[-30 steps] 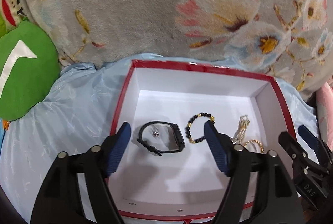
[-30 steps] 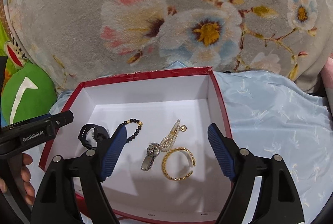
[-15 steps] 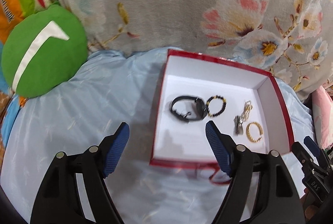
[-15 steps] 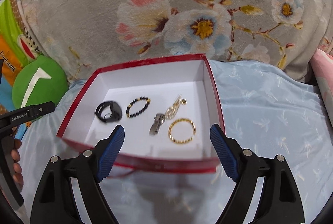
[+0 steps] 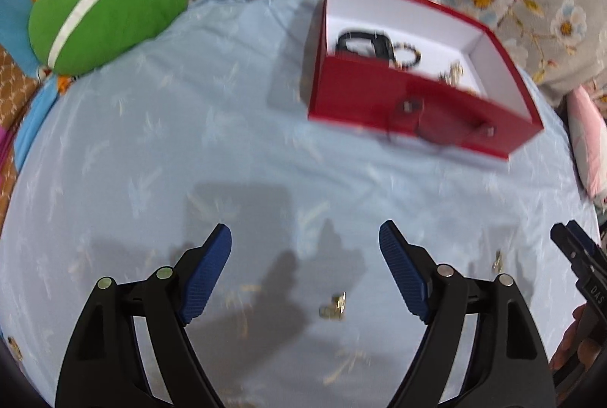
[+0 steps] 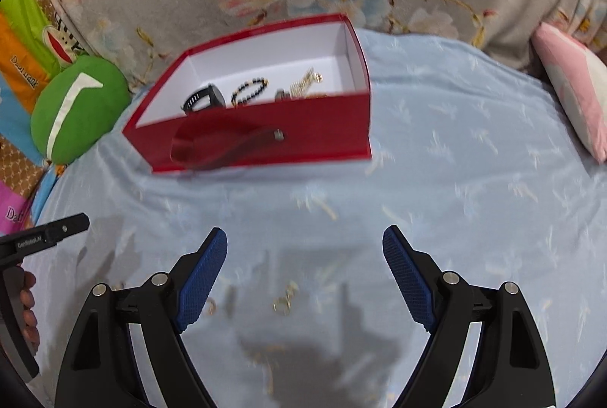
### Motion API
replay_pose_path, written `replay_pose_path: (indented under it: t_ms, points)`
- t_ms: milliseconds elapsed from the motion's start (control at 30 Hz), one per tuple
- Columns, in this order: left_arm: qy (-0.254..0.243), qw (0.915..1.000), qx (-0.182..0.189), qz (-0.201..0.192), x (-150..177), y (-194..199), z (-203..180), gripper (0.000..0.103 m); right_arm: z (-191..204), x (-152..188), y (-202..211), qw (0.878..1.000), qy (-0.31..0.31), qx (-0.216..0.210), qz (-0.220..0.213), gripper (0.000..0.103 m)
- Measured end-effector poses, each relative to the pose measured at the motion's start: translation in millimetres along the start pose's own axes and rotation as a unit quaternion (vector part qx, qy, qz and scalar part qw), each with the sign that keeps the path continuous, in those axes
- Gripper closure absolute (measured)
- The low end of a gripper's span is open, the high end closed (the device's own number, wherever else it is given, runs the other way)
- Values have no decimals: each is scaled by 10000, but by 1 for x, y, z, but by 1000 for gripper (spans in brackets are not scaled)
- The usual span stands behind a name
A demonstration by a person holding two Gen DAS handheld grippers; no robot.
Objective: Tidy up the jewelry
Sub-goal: 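Move both tools back toward the gold hoop earrings on the sheet, then grasp a gold hoop earring with the right tool while the left tool grasps another hoop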
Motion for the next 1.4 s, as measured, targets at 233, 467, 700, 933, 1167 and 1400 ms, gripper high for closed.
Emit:
replay_pose_path:
  t_ms: [233, 467, 700, 933, 1167, 1400]
  points:
    - [-20, 9989, 8, 466, 49, -24, -2, 25, -6, 48, -8, 9993, -53, 105, 367, 21]
    - [-75, 9980, -66, 617, 71, -34, -5, 25, 2, 66, -21, 9985, 50, 9, 549, 28]
    - [2, 9979, -32, 640, 76, -34, -3, 25, 22, 64, -32, 9975, 183, -187, 652, 31]
    - [-154, 9979, 94, 626, 75, -34, -19, 25, 68, 67, -40, 9943, 582, -495, 741, 36]
    - [-209, 9976, 141, 651, 77, -35, -24, 25, 84, 71, -61, 9918, 761, -489, 908, 53]
    - [-228, 9976, 126, 644, 76, -36, -25, 25, 87, 66, -67, 9906, 1109, -118, 790, 87]
Point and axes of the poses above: each gripper's, at about its wrist camera, not at the fingertips, and y roughly against the way its jaws point, z to its left, x to its underside, the point moved 10 cm from there along -y, roughly the way its jaws point, and after that the axes turned 7 degrees about z, right-handed, at the moved point
